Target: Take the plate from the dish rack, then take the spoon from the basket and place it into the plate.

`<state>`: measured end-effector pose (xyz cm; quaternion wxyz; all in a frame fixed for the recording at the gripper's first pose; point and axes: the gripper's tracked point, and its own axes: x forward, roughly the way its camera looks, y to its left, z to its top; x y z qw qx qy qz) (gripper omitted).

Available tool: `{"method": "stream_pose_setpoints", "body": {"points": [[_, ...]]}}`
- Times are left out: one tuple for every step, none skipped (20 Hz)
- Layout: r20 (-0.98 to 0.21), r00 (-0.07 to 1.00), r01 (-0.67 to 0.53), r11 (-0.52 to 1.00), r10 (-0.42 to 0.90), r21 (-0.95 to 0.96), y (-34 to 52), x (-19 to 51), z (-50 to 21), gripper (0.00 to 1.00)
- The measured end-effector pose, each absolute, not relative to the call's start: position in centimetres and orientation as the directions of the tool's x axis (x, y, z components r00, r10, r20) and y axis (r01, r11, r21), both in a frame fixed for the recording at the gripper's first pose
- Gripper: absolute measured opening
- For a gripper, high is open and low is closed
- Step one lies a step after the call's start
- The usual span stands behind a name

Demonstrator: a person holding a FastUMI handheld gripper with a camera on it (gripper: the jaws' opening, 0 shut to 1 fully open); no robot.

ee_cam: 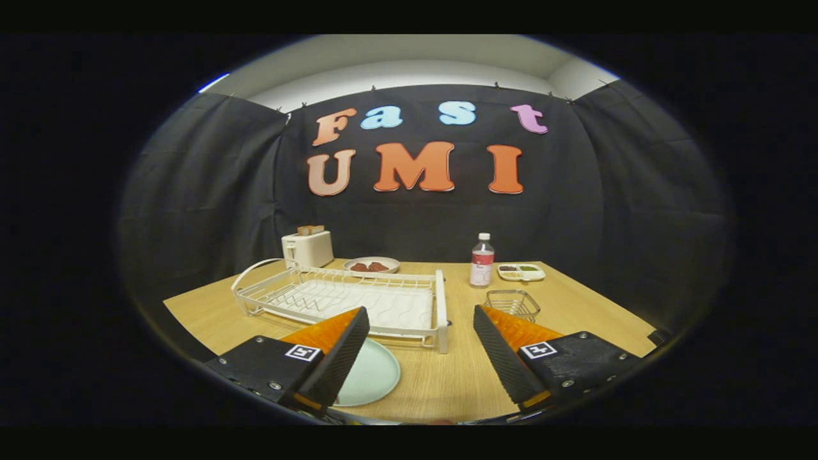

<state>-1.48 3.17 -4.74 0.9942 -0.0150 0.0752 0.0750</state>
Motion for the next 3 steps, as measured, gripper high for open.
{"method": "stream_pose_setpoints", "body": {"points": [[-0.148, 0.98, -0.14, 0.99, 0.136, -0.018, 2.66, -1.37, -4.6, 0.98], [-0.149, 0.981, -0.13, 0.991, 0.126, -0.018, 2.15, -1.42, -4.66, 0.98], [-0.147, 0.981, -0.127, 0.992, 0.123, -0.022, 1.88, -1.48, -4.69, 0.98]]}}
